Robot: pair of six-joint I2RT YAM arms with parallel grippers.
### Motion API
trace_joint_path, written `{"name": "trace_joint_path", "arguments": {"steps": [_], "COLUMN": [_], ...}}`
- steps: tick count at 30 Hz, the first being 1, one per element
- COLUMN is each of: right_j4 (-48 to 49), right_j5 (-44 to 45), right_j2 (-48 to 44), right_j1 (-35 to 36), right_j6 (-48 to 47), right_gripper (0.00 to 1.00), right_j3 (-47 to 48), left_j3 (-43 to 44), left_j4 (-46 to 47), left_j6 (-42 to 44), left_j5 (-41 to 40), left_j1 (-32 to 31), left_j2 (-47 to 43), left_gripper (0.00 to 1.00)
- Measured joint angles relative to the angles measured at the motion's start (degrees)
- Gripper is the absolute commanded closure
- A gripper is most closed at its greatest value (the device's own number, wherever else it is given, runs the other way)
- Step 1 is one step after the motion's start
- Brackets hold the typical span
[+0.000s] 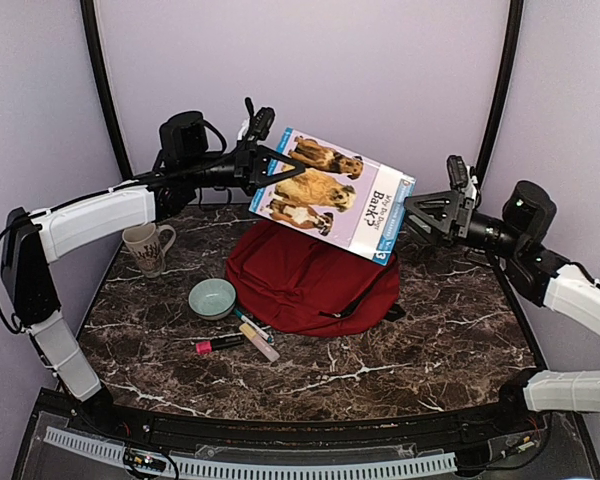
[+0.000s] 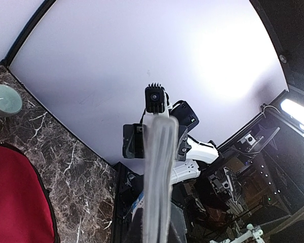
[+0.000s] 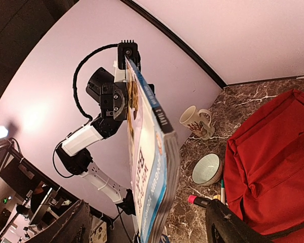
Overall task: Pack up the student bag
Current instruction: Pass from the left arm to the right
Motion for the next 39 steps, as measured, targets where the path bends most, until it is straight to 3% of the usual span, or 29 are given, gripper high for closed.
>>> {"name": "trace_joint_path", "arguments": {"steps": [6, 8, 10, 13, 15, 19, 22, 29, 32, 34, 39], "right_j4": [2.8, 3.6, 5.2, 7.3, 9.2, 11.0, 11.2, 6.3, -3.5, -9.6, -20.0], "right_j5": [-1.9, -2.1, -2.1, -2.4, -2.7, -3.0, -3.1, -0.9, 4.9, 10.6, 23.8], "right_j2": [4.9, 6.3, 7.4, 8.7, 9.3, 9.4, 9.4, 7.8, 5.4, 3.4, -1.2], "right_j1": [0.6, 1.1, 1.6, 1.9, 2.0, 2.2, 2.2, 2.2, 2.3, 2.3, 1.6], "right_j6": [2.3, 2.9, 4.2, 5.4, 6.8, 8.5, 8.7, 6.4, 2.6, 0.2, -3.2], "right_gripper": [0.26, 0.34, 0.51, 0.84, 1.00, 1.00, 1.00, 1.00, 1.00, 1.00, 1.00], "right_j3": [1.5, 1.9, 2.1, 2.7, 3.0, 3.3, 3.3, 3.8, 5.2, 6.2, 7.7], "left_j3": [0.0, 0.0, 0.0, 0.0, 0.0, -0.1, -0.1, 0.1, 0.9, 1.7, 4.5], "left_j4": [7.5, 9.7, 11.3, 12.2, 12.4, 12.4, 12.3, 9.1, 5.7, 1.9, -8.8], "left_j6": [-7.0, -8.9, -10.1, -11.1, -11.4, -11.5, -11.4, -8.5, -5.8, -3.1, 4.8], "left_j5": [0.8, 0.9, 0.9, 0.7, 0.4, -0.2, -0.3, -0.9, -1.8, -3.0, -6.6], "left_j1": [0.0, -0.2, -0.2, -0.4, -0.5, -0.5, -0.5, -0.9, -1.4, -1.9, -3.0], "left_j2": [2.7, 3.2, 3.6, 3.8, 3.8, 3.8, 3.8, 3.8, 3.8, 3.8, 3.8], "left_gripper": [1.00, 1.00, 1.00, 1.00, 1.00, 1.00, 0.94, 0.49, 0.25, 0.14, 0.10]}}
